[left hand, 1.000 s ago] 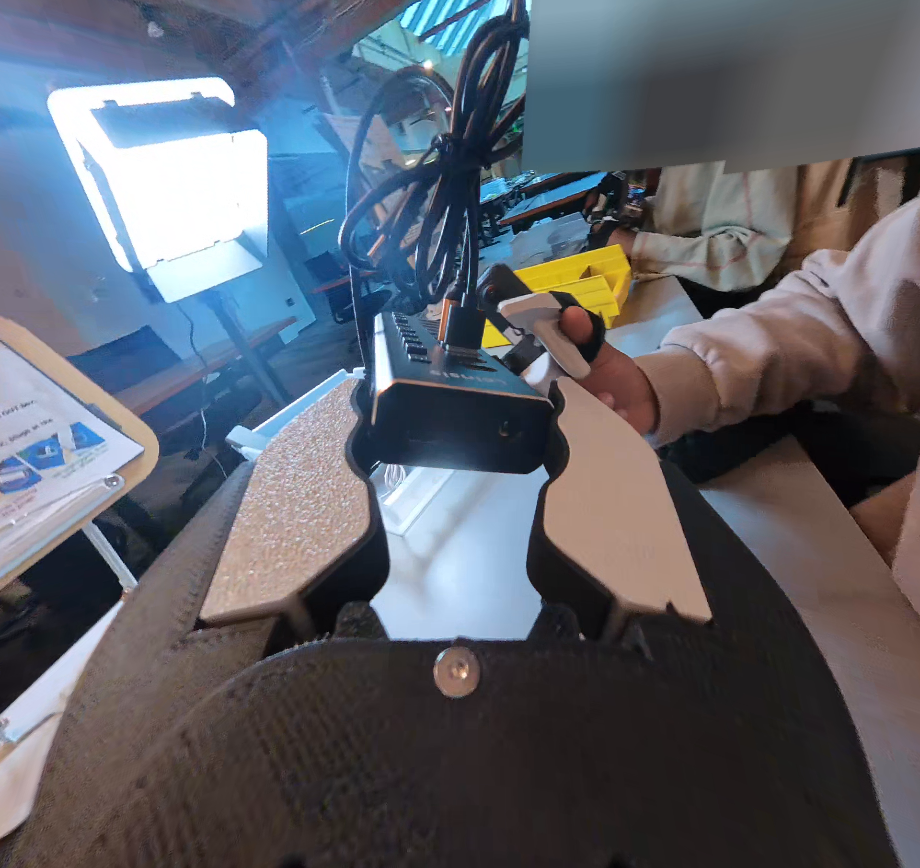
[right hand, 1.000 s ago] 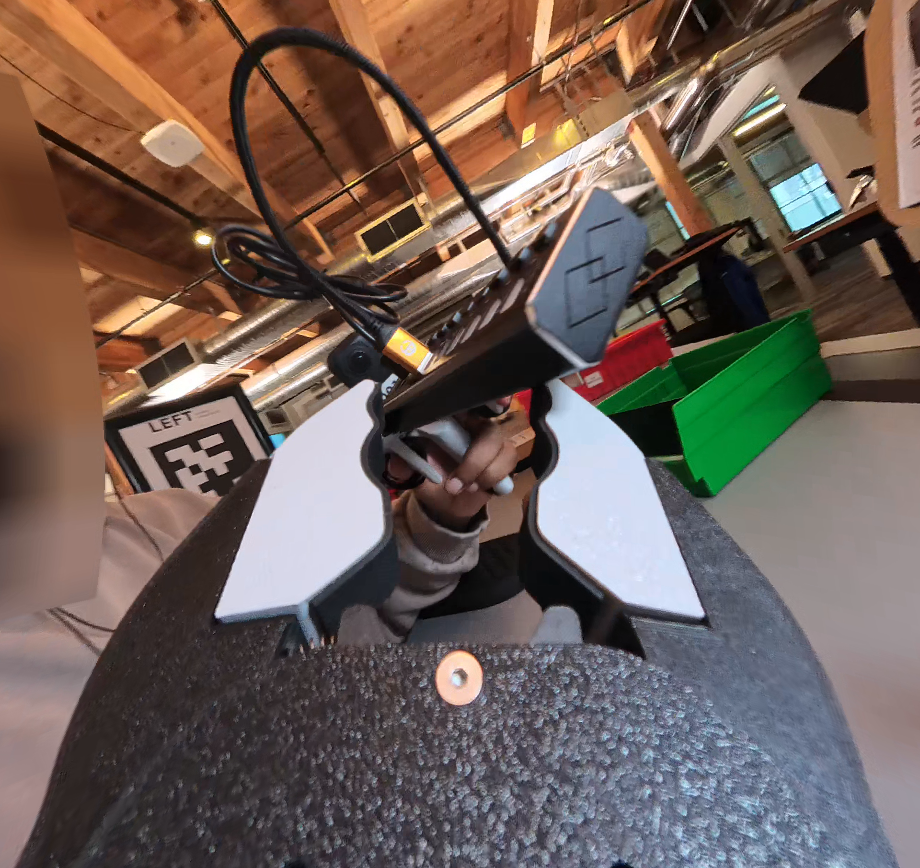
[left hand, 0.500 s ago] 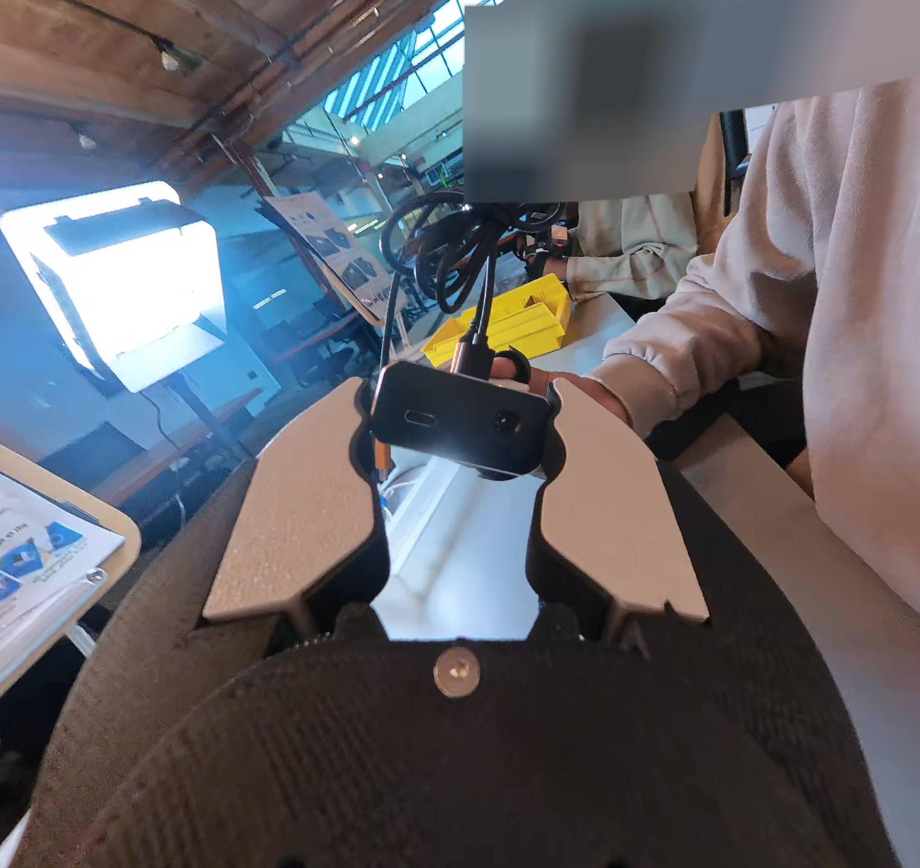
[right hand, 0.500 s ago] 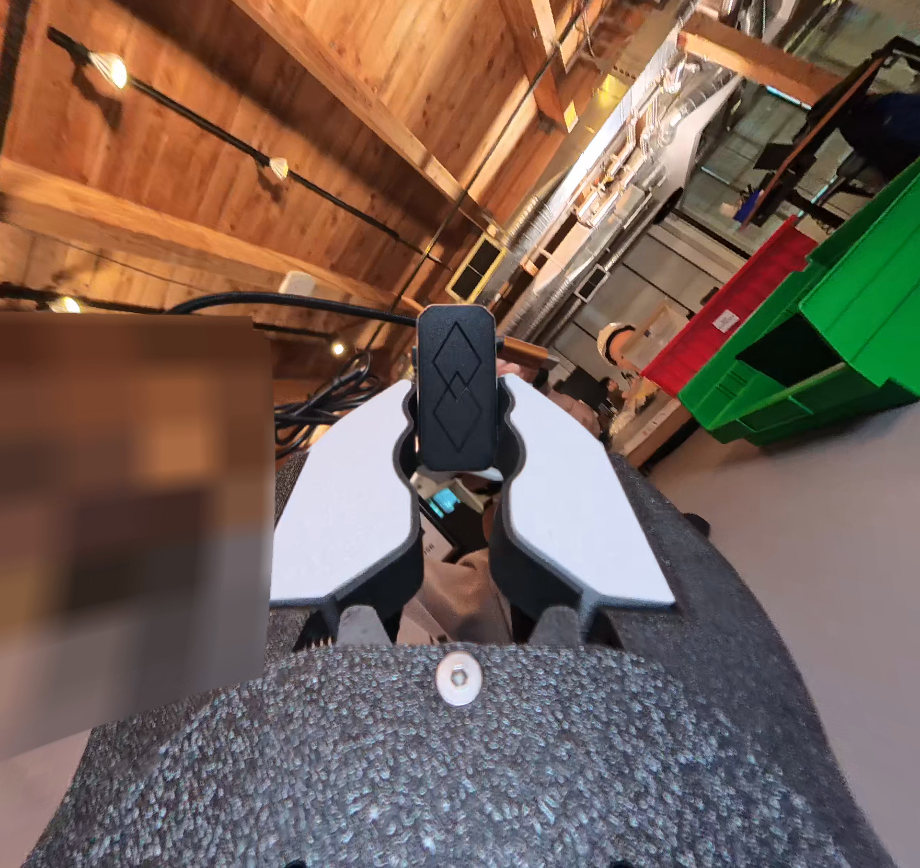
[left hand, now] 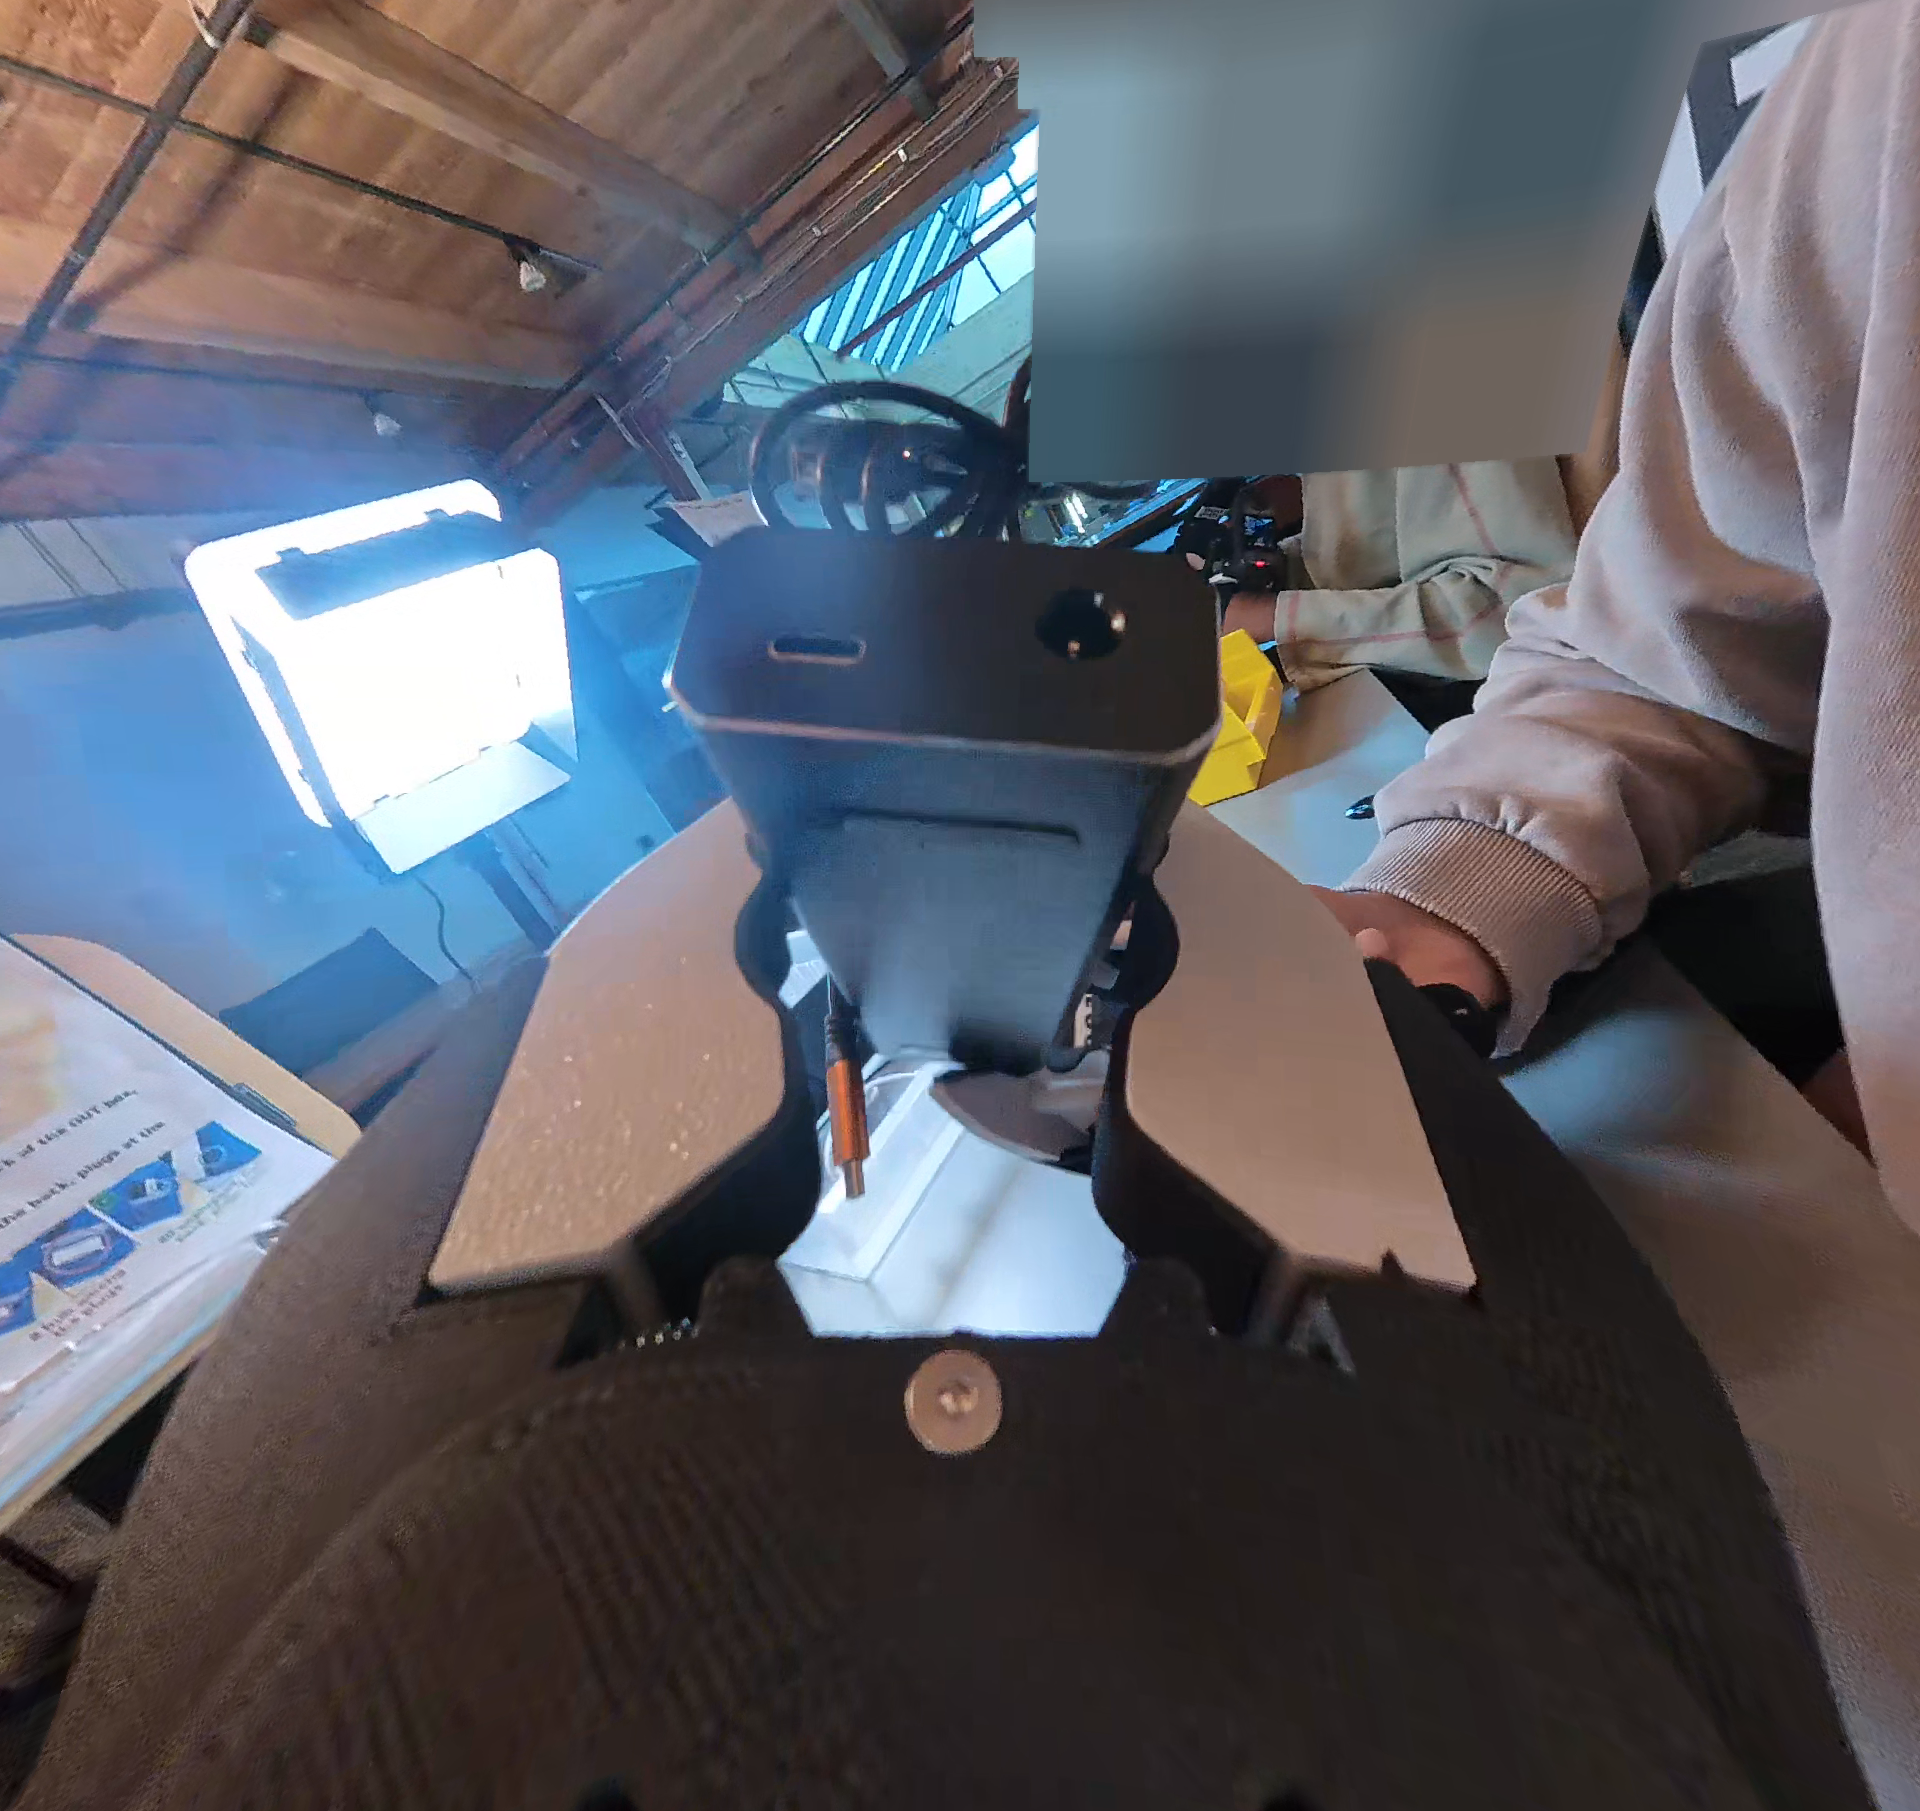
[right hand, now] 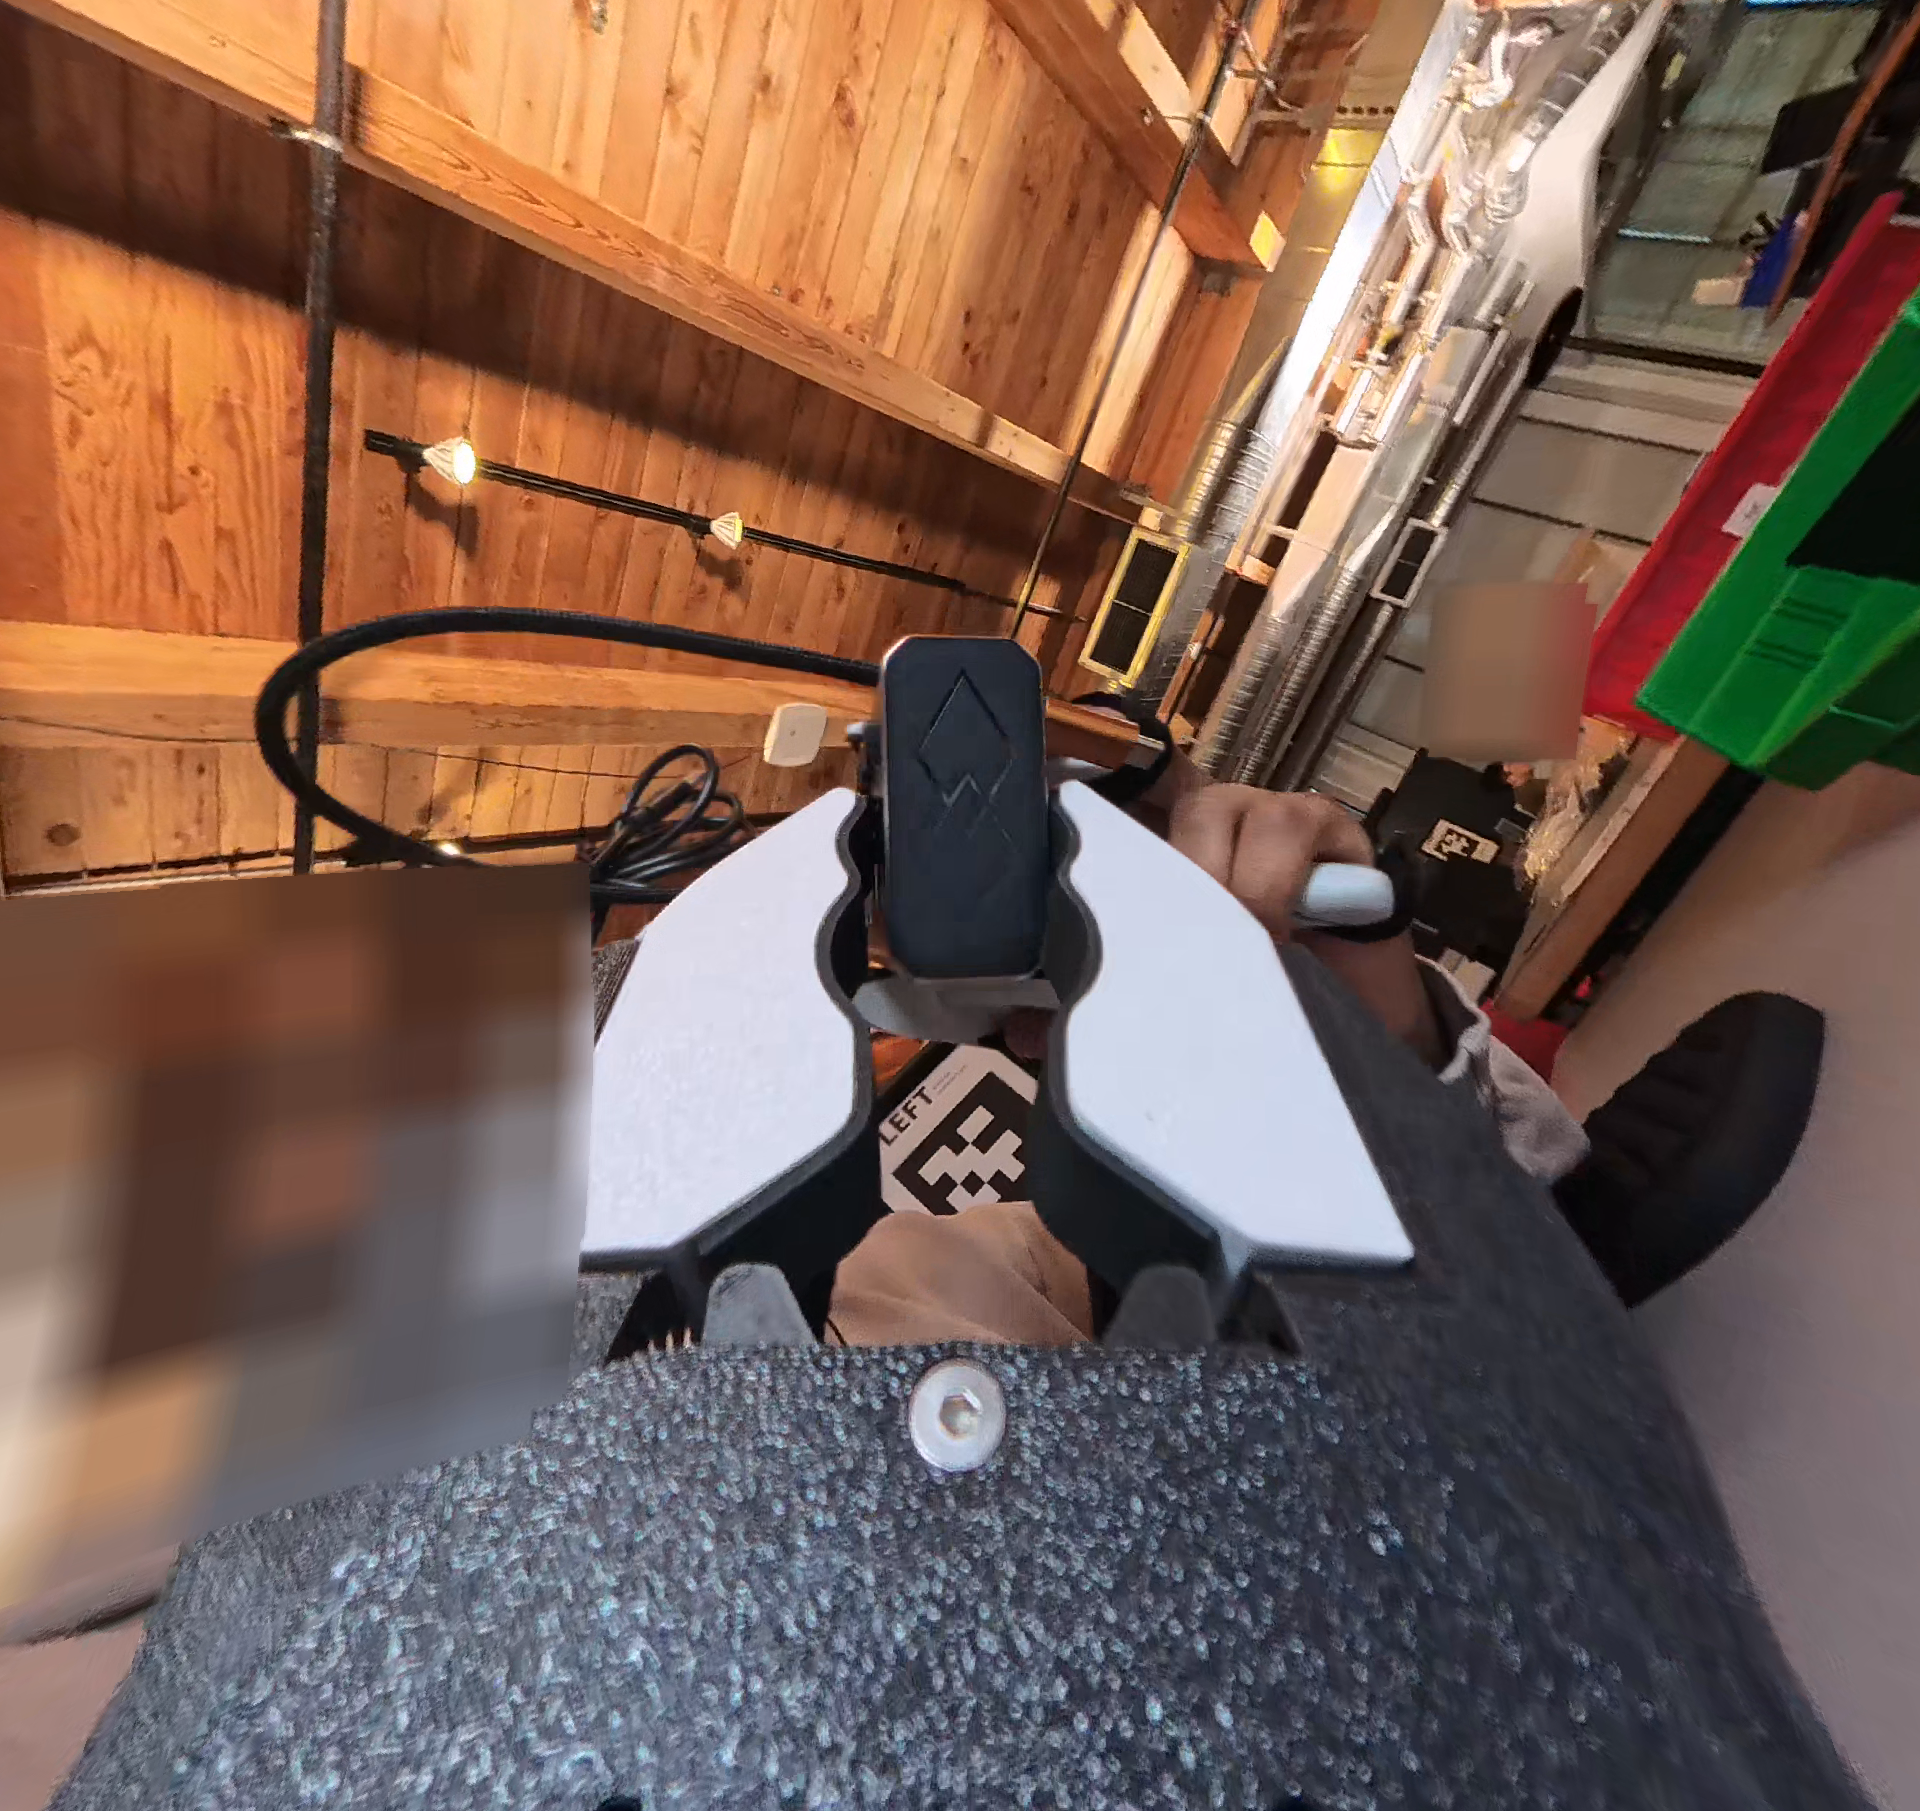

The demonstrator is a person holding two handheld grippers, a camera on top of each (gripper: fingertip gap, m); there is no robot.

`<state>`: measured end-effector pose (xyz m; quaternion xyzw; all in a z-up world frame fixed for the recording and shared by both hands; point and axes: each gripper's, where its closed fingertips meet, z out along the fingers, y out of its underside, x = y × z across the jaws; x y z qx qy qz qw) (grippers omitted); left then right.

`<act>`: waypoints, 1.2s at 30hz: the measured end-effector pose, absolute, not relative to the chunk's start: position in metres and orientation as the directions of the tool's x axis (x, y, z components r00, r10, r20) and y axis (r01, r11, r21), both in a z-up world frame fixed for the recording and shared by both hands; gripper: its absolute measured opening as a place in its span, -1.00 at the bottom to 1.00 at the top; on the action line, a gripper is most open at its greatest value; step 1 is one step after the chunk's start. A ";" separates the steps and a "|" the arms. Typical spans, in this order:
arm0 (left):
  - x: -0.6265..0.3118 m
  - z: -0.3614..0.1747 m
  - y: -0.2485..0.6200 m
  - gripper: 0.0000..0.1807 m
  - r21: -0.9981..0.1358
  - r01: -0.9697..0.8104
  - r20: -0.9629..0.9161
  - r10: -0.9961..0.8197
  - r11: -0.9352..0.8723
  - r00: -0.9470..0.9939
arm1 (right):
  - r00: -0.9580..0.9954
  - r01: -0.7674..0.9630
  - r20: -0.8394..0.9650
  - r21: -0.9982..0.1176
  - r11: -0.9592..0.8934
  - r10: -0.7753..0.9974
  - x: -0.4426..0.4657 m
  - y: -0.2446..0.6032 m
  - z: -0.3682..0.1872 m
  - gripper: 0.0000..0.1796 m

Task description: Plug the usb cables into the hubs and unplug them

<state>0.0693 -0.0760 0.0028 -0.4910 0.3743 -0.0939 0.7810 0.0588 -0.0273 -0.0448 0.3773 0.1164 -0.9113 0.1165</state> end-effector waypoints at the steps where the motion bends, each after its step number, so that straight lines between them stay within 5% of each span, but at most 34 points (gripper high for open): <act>1: 0.067 0.003 -0.076 -0.29 -0.852 -0.208 -0.470 -0.530 0.480 0.706 | -0.655 0.323 -0.745 -0.125 -0.938 -0.127 0.054 -0.030 -0.050 -0.63; 6: 0.052 0.013 -0.078 -0.32 -0.896 -0.126 -0.376 -0.576 0.425 0.725 | -0.563 0.288 -0.825 -0.248 -0.925 0.045 0.042 -0.025 -0.069 -0.53; 9: 0.037 0.018 -0.078 -0.31 -0.917 -0.065 -0.307 -0.592 0.393 0.745 | -0.502 0.240 -0.812 -0.461 -0.855 0.297 0.040 -0.016 -0.081 -0.42; 13: 0.019 0.011 -0.069 -0.31 -0.950 -0.009 -0.209 -0.619 0.311 0.757 | -0.439 0.101 -0.521 -0.838 -0.536 0.732 0.049 0.012 -0.075 -0.38; 16: 0.010 0.000 -0.060 -0.31 -0.970 0.025 -0.139 -0.635 0.243 0.760 | -0.393 0.082 -0.201 -0.980 -0.184 0.897 0.059 0.012 -0.074 -0.39; 22: 0.035 -0.034 -0.044 -0.31 -0.992 0.107 0.023 -0.727 0.070 0.686 | -0.420 0.167 0.077 -0.973 0.161 0.904 0.043 -0.040 -0.117 -0.25; 36: 0.071 -0.051 -0.045 -0.25 -0.996 0.035 -0.037 -0.752 0.080 0.658 | -0.552 0.195 -0.052 -0.978 0.068 0.832 0.048 -0.073 -0.135 -0.34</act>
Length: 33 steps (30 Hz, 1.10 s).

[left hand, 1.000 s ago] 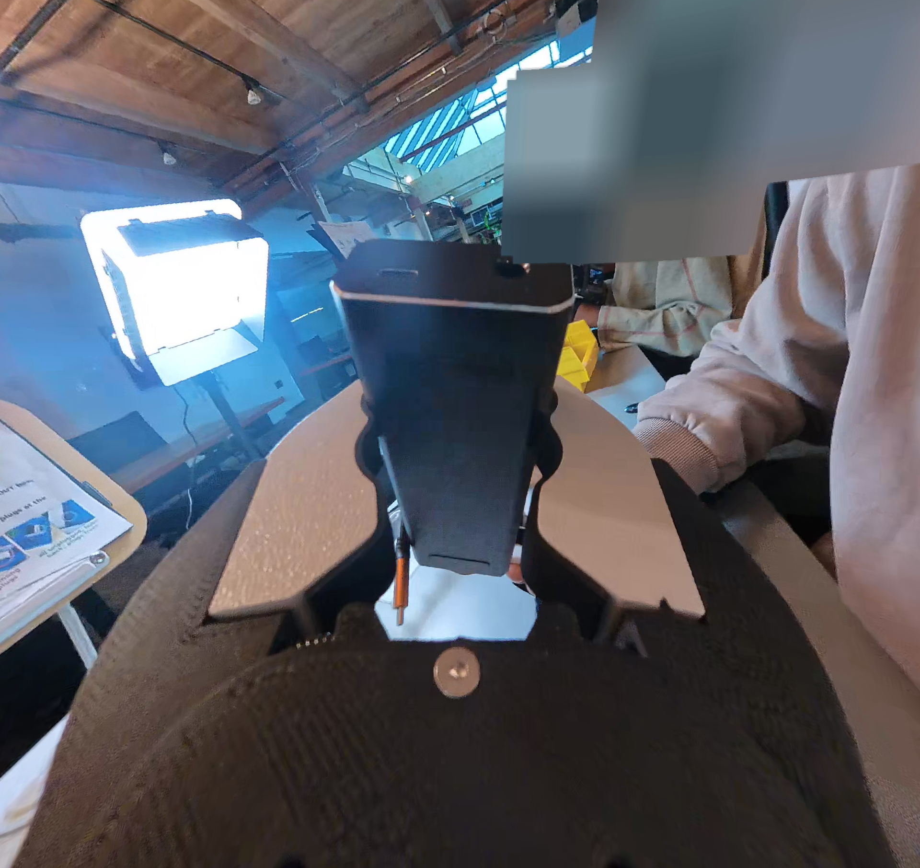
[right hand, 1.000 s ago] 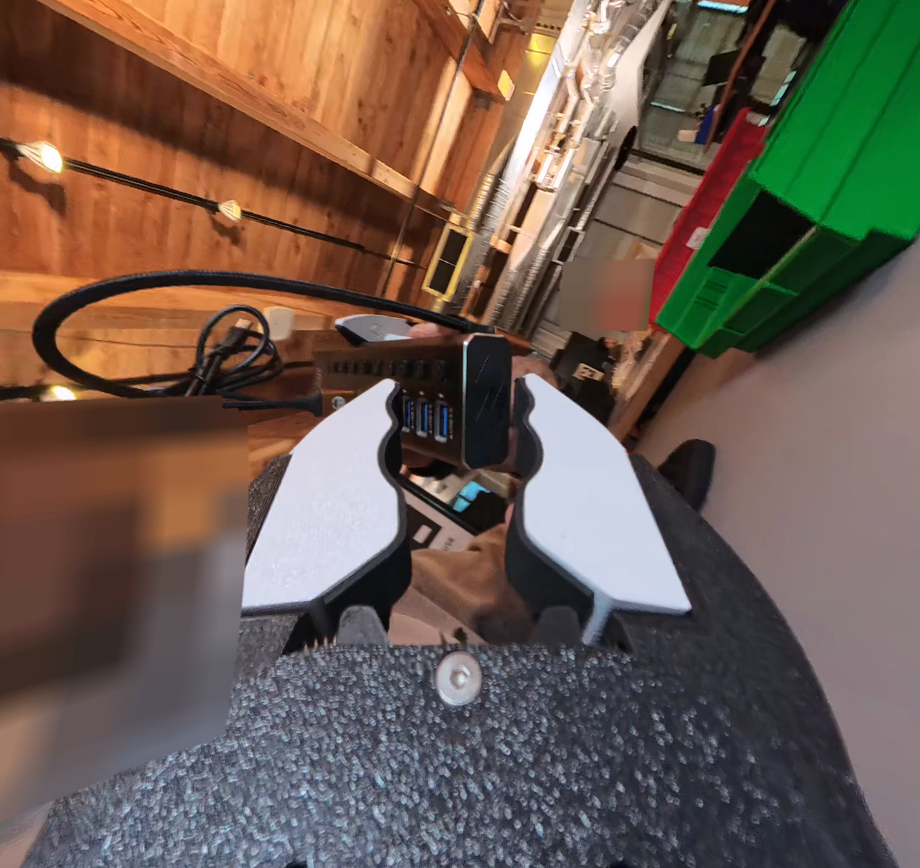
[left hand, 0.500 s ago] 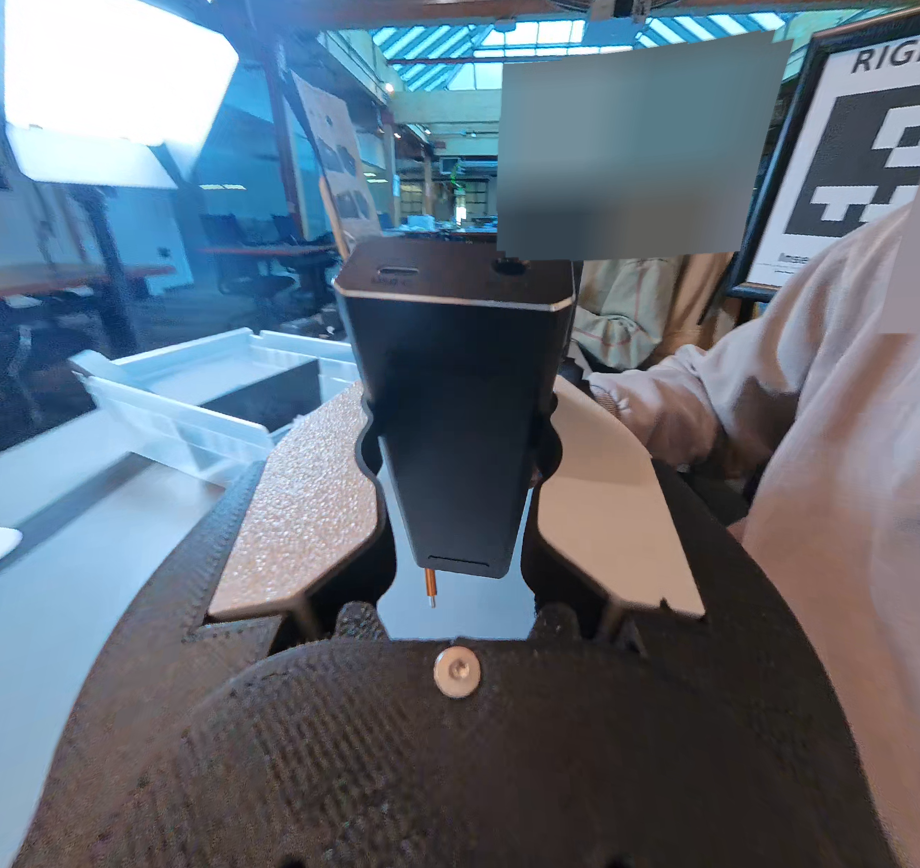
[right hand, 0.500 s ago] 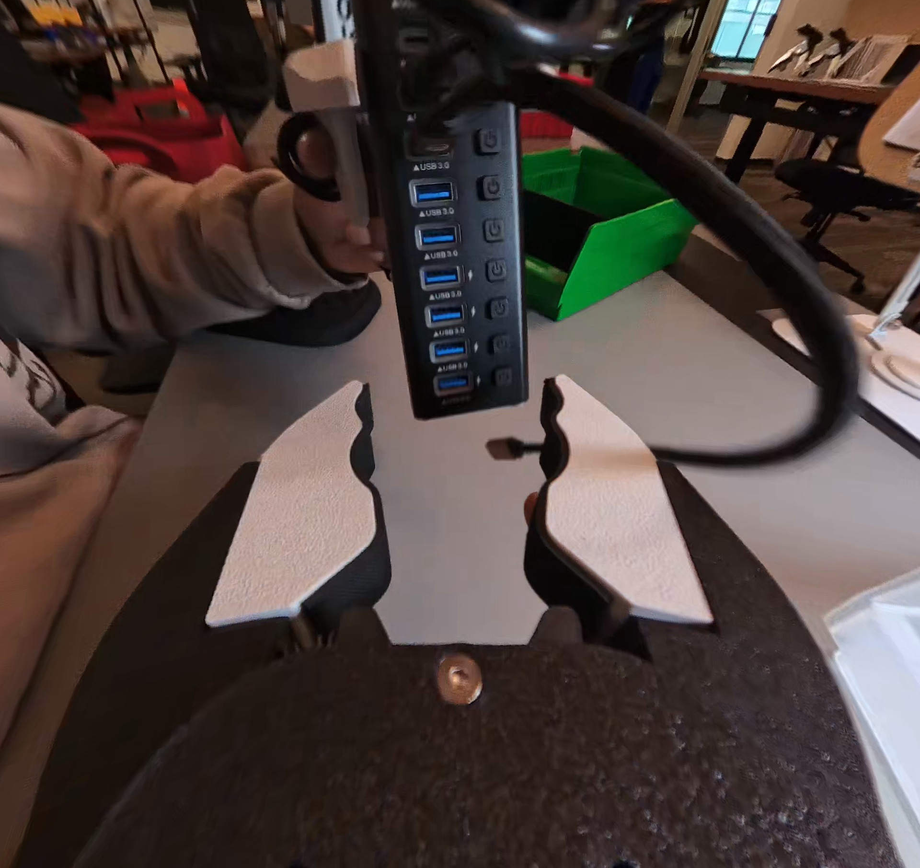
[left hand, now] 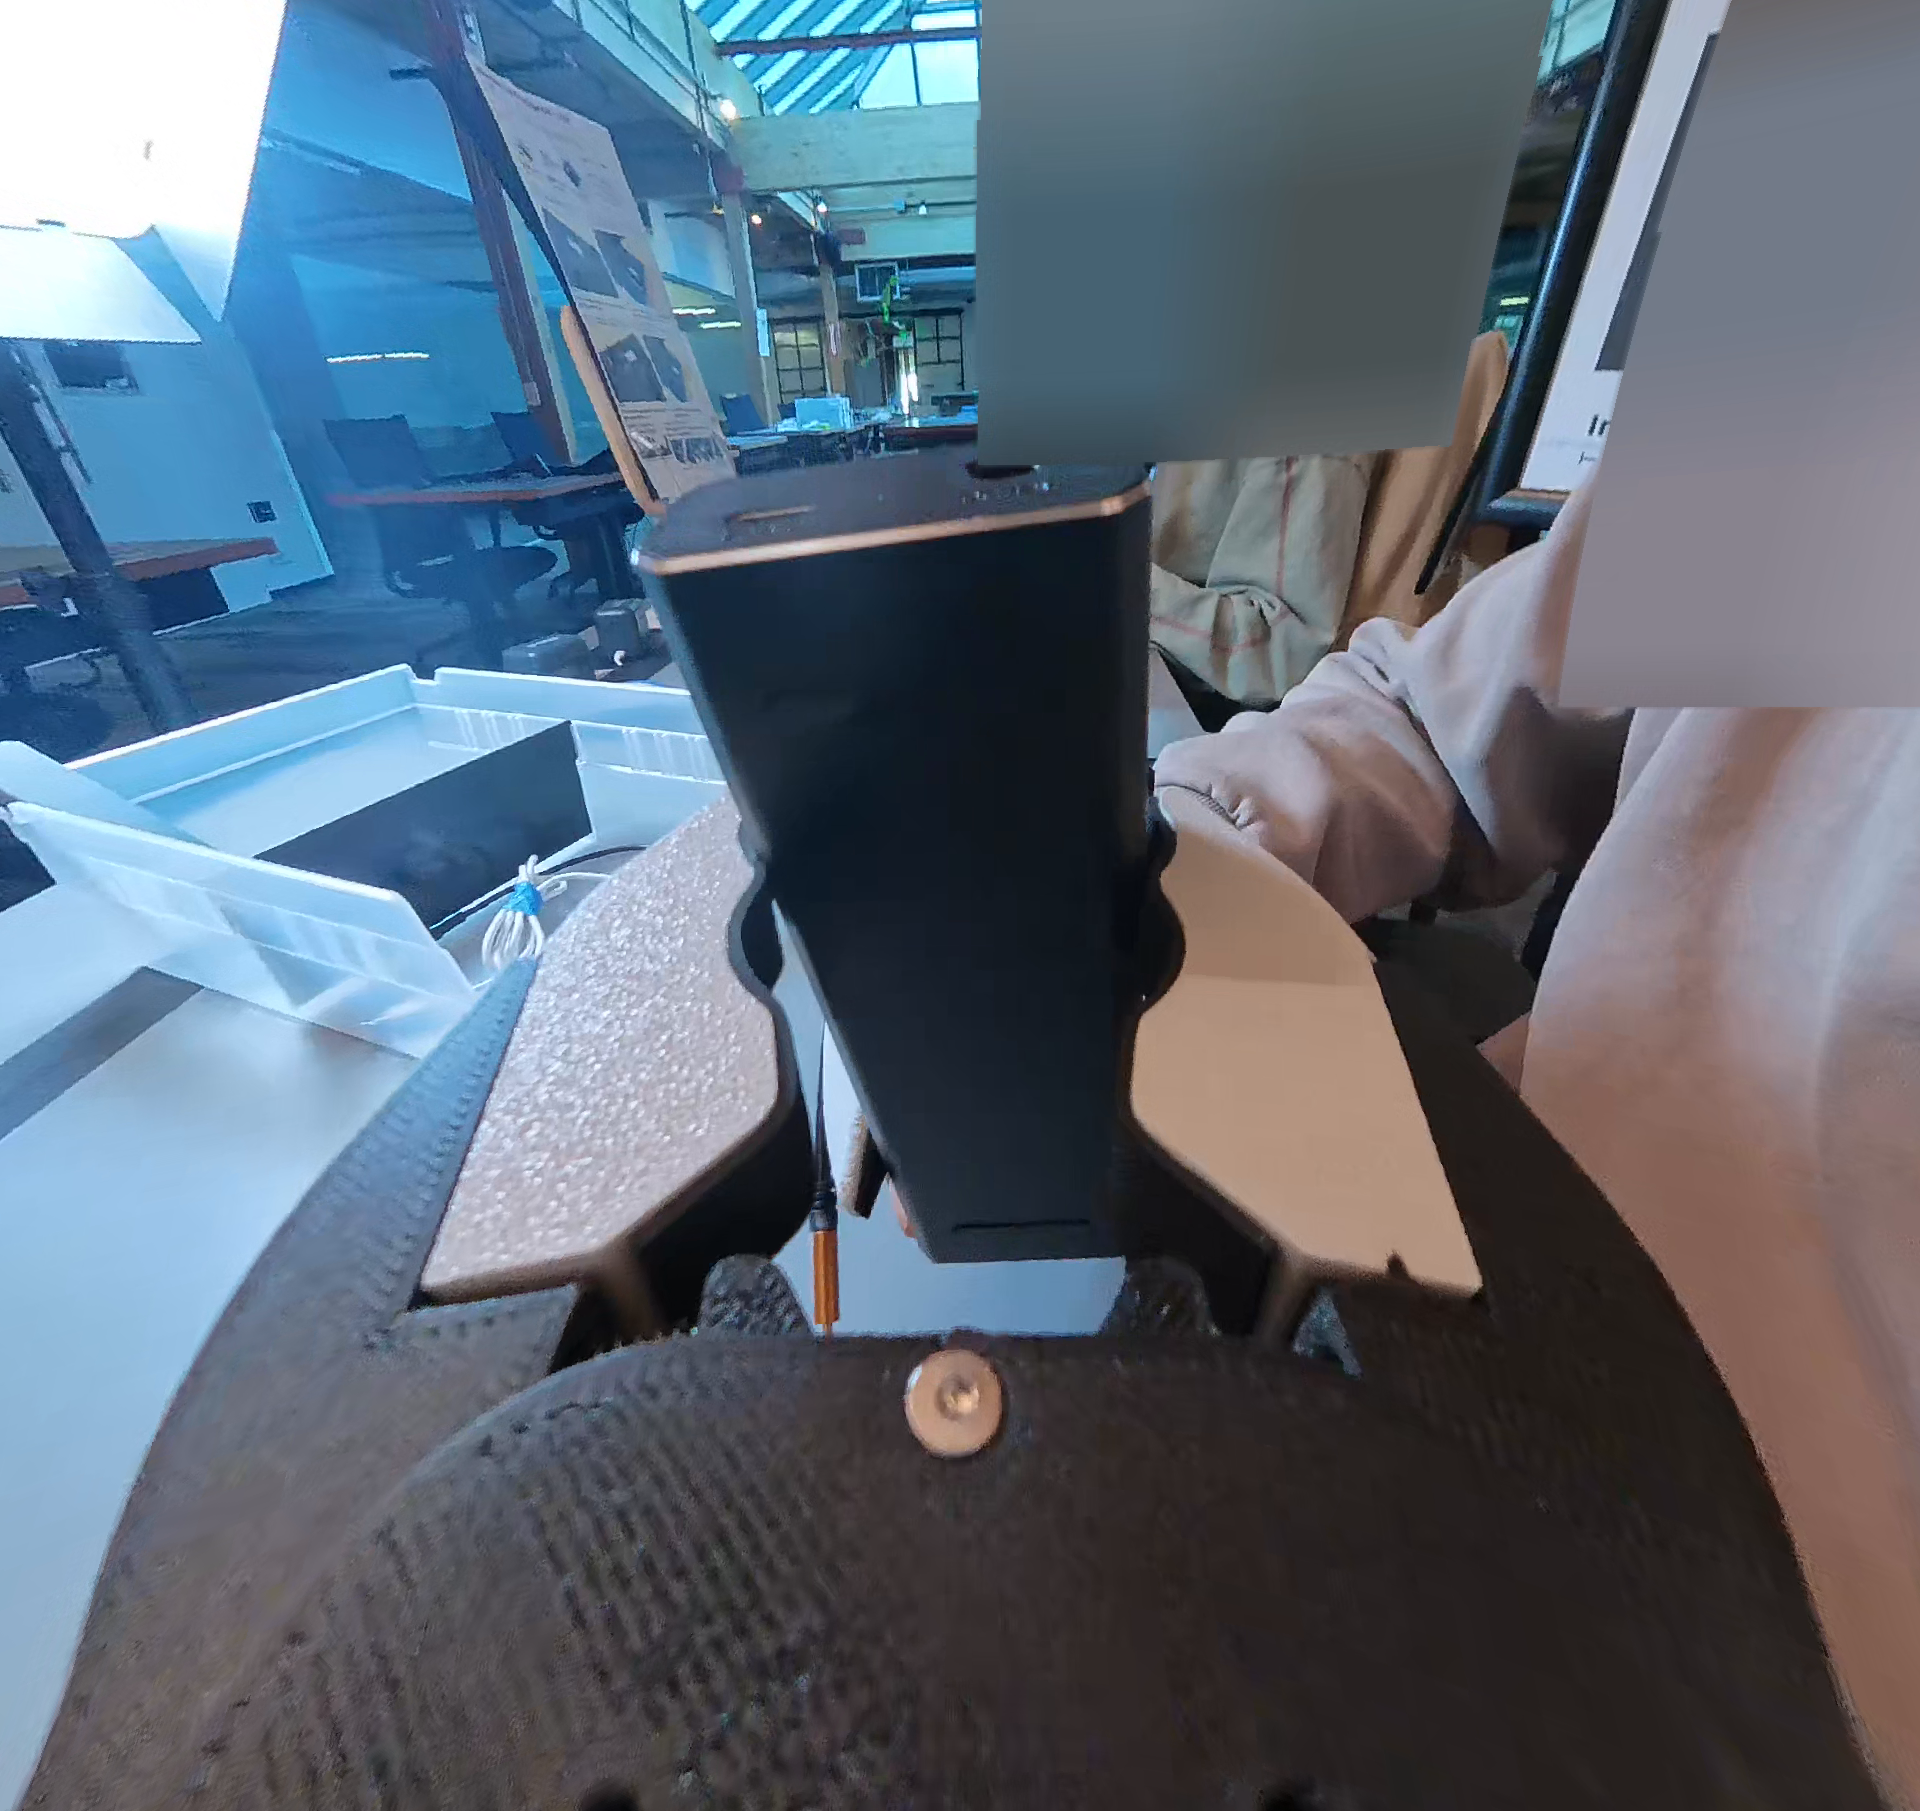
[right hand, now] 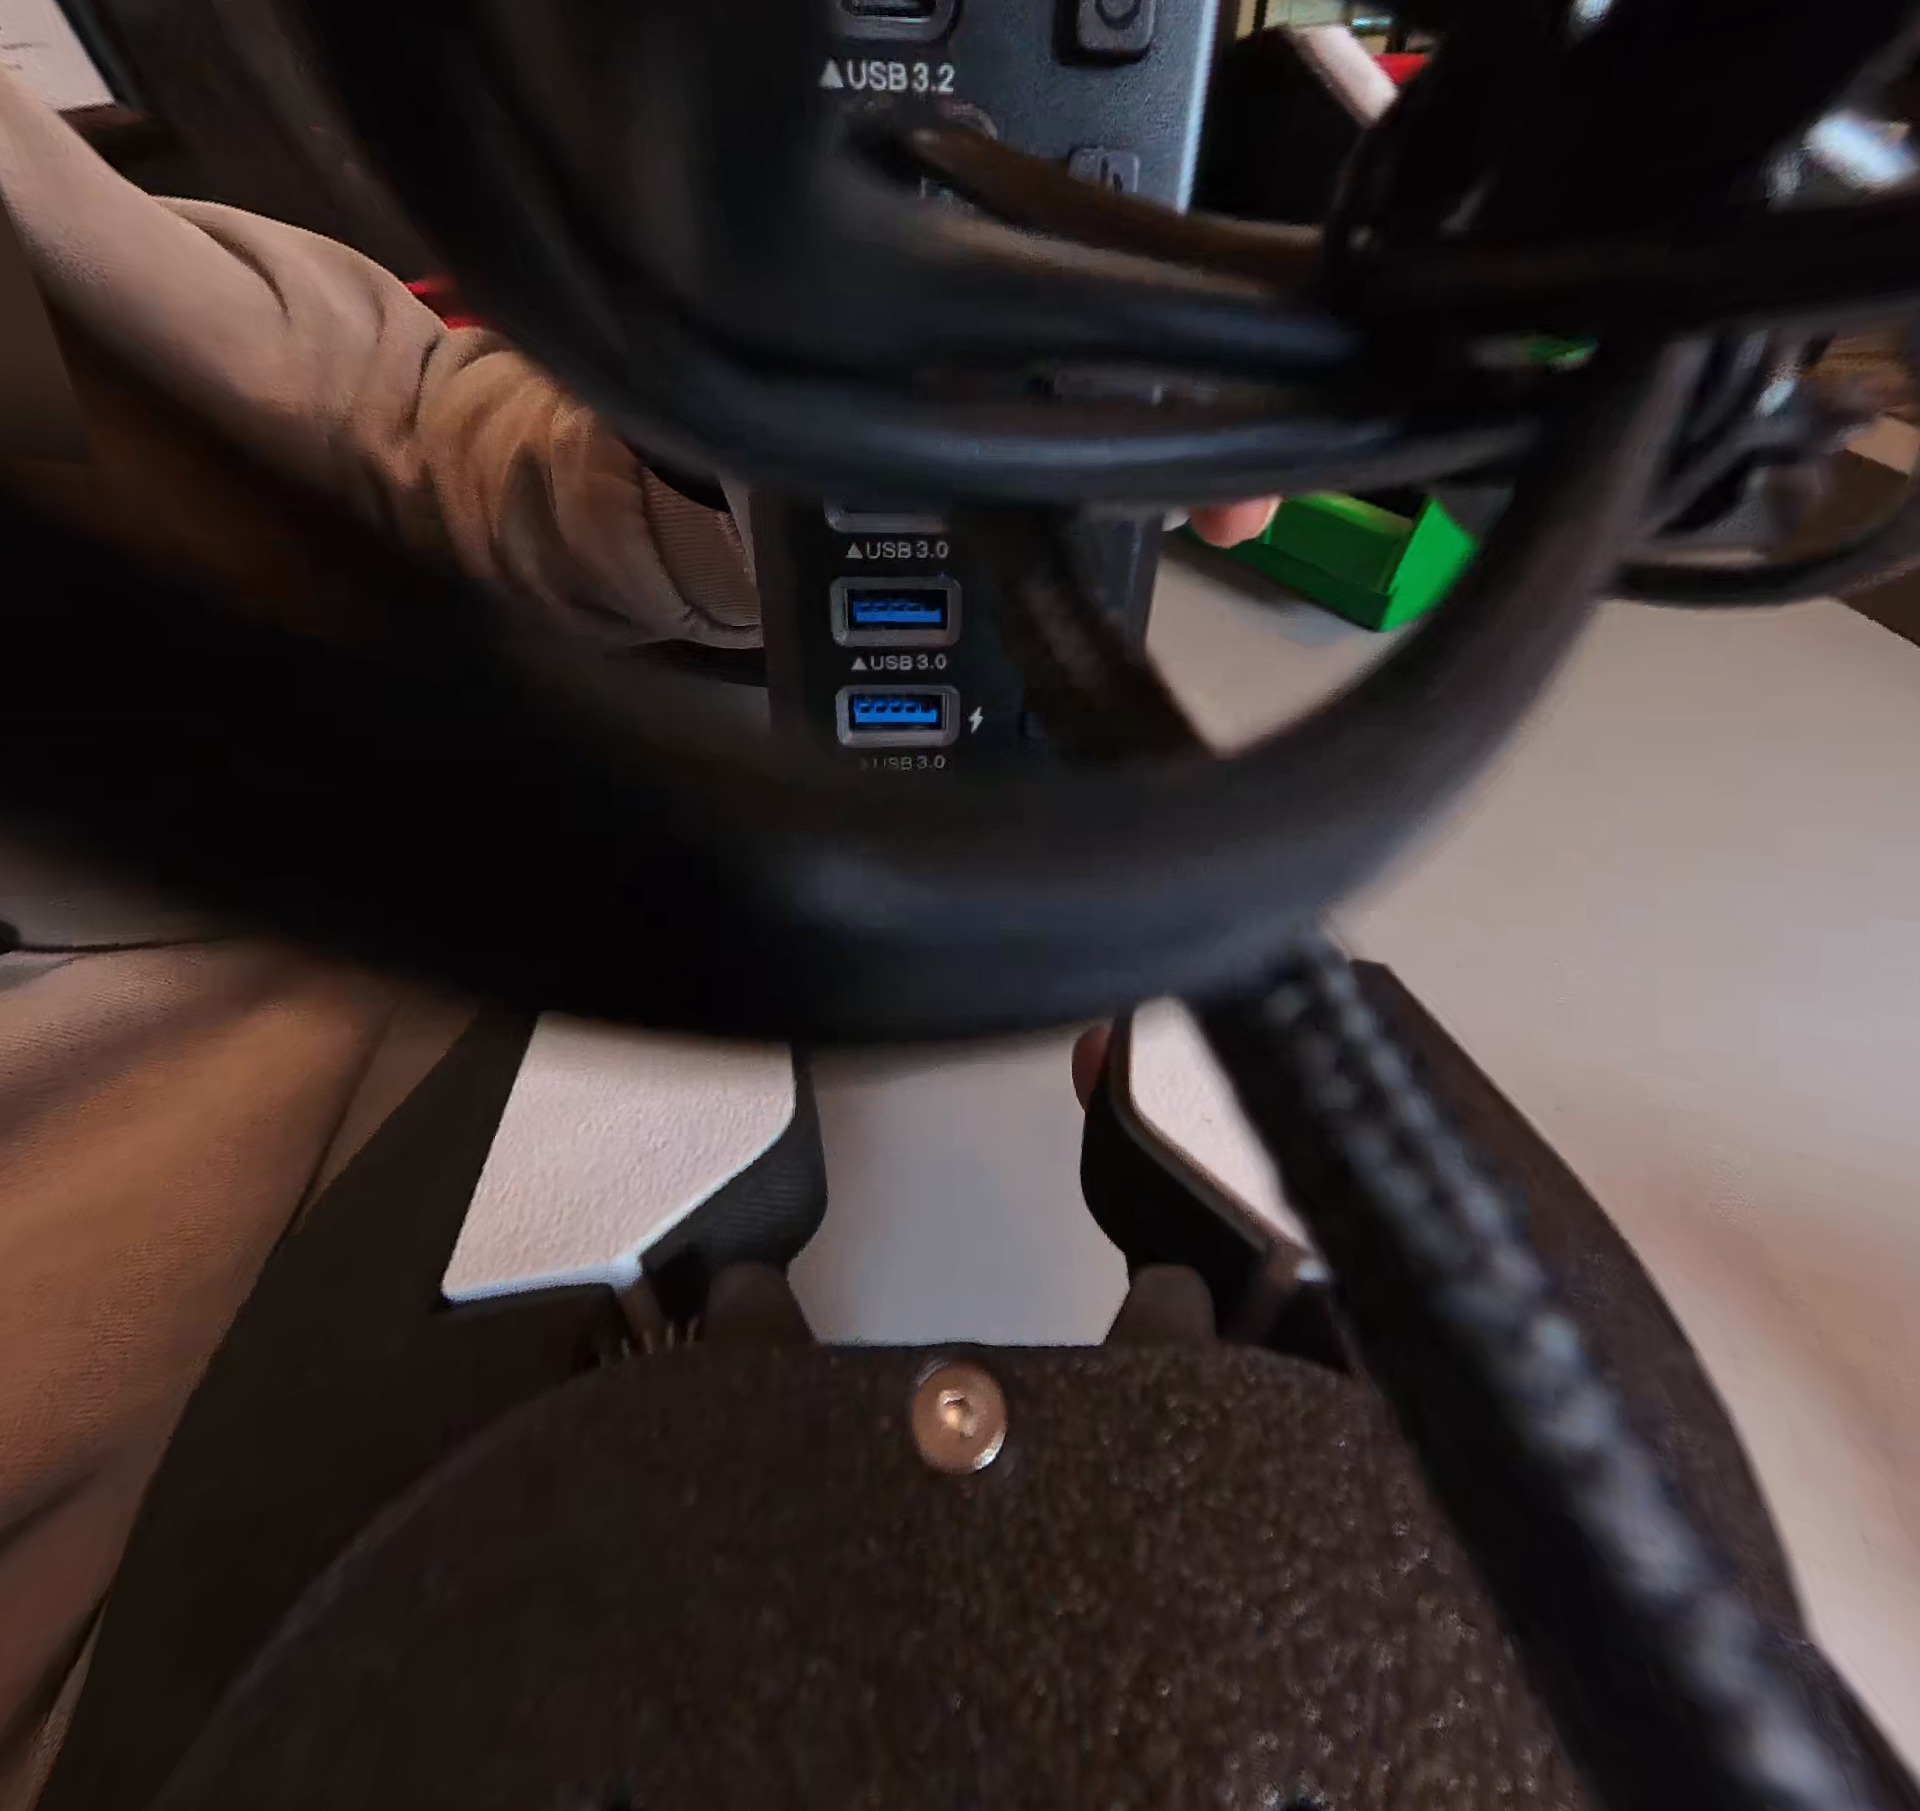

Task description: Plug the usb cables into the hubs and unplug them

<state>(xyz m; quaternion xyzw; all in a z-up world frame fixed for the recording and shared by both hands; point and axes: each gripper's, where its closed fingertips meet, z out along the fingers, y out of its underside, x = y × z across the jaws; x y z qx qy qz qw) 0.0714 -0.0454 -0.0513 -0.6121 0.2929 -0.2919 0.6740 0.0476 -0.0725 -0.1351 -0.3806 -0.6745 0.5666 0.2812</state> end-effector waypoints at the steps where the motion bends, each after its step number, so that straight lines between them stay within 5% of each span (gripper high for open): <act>1: 0.072 -0.051 -0.047 -0.25 -0.997 0.023 -0.045 -0.753 0.079 0.656 | -0.553 0.188 -0.049 -0.980 0.067 0.832 0.048 -0.073 -0.134 -0.34; 8: 0.048 -0.039 -0.046 -0.29 -0.993 -0.004 -0.087 -0.700 0.120 0.709 | -0.530 0.218 -0.028 -0.970 0.104 0.847 0.049 -0.055 -0.129 -0.30; 12: 0.012 -0.037 -0.038 -0.30 -0.993 -0.028 -0.095 -0.620 0.117 0.779 | -0.637 0.330 -0.001 -0.904 0.272 0.771 0.088 -0.035 -0.145 -0.40; 19: 0.019 -0.055 -0.030 -0.30 -0.995 -0.076 -0.097 -0.665 0.061 0.740 | -0.495 0.151 0.210 -0.935 0.322 0.843 0.105 0.015 -0.048 -0.69; 23: 0.037 -0.067 -0.032 -0.30 -0.989 -0.137 -0.132 -0.700 0.050 0.702 | -0.623 0.195 0.313 -0.825 0.530 0.717 0.081 -0.017 -0.054 -0.66; 33: 0.057 -0.094 -0.038 -0.31 -0.940 -0.336 -0.276 -0.715 0.061 0.643 | -0.737 0.247 0.275 -0.740 0.625 0.617 0.044 -0.048 -0.108 -0.74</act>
